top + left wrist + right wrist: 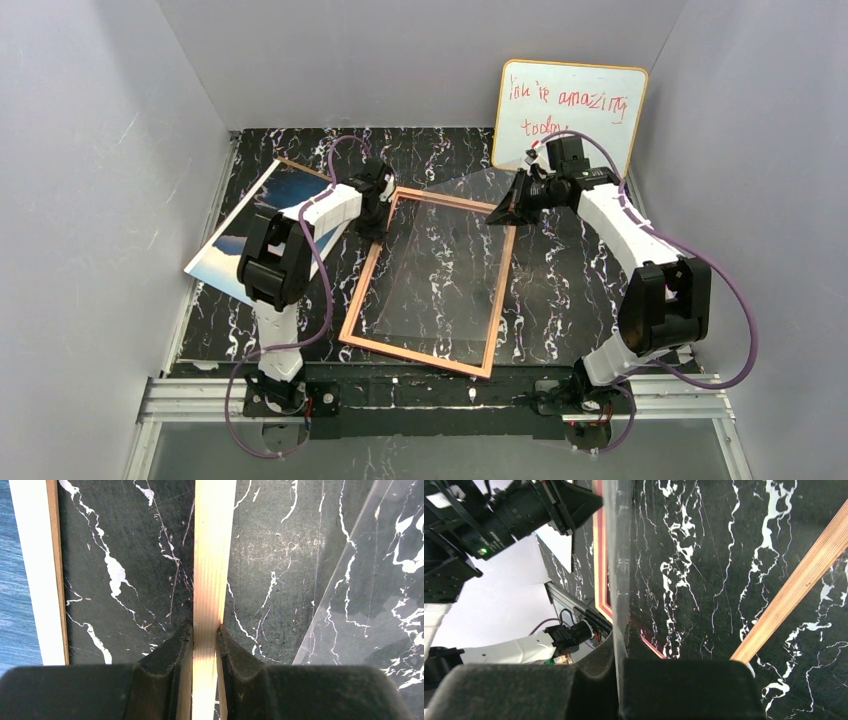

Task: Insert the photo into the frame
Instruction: Adjust the photo frame at the center of the board.

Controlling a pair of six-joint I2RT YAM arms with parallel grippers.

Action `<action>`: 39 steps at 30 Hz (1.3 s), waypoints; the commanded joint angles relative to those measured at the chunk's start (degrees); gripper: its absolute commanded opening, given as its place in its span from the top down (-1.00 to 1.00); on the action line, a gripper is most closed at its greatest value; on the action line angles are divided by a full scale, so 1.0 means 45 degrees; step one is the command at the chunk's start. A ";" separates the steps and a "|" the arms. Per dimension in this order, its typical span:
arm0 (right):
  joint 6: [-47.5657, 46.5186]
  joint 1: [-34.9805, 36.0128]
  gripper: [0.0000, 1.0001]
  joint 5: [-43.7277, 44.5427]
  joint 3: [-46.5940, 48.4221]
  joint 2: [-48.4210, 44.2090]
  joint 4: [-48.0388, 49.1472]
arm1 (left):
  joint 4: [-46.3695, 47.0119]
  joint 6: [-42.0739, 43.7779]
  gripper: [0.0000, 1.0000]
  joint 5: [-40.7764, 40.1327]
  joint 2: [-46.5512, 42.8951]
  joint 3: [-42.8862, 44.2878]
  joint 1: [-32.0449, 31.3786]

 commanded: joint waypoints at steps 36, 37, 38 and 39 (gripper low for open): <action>0.5378 0.0962 0.97 -0.4380 0.0846 0.0192 0.6643 | -0.3381 0.5472 -0.42 0.1787 -0.3124 0.1009 0.5664; 0.5414 0.0971 0.97 -0.4394 0.0337 0.0281 0.6877 | -0.3341 0.5502 -0.42 0.1837 -0.3135 0.0805 0.5663; 0.5477 0.0960 0.97 -0.4411 -0.0098 0.0392 0.7109 | -0.3277 0.5533 -0.42 0.1839 -0.3135 0.0613 0.5670; 0.5493 0.0958 0.97 -0.4379 -0.0565 0.0491 0.7350 | -0.3220 0.5574 -0.42 0.1834 -0.3135 0.0452 0.5667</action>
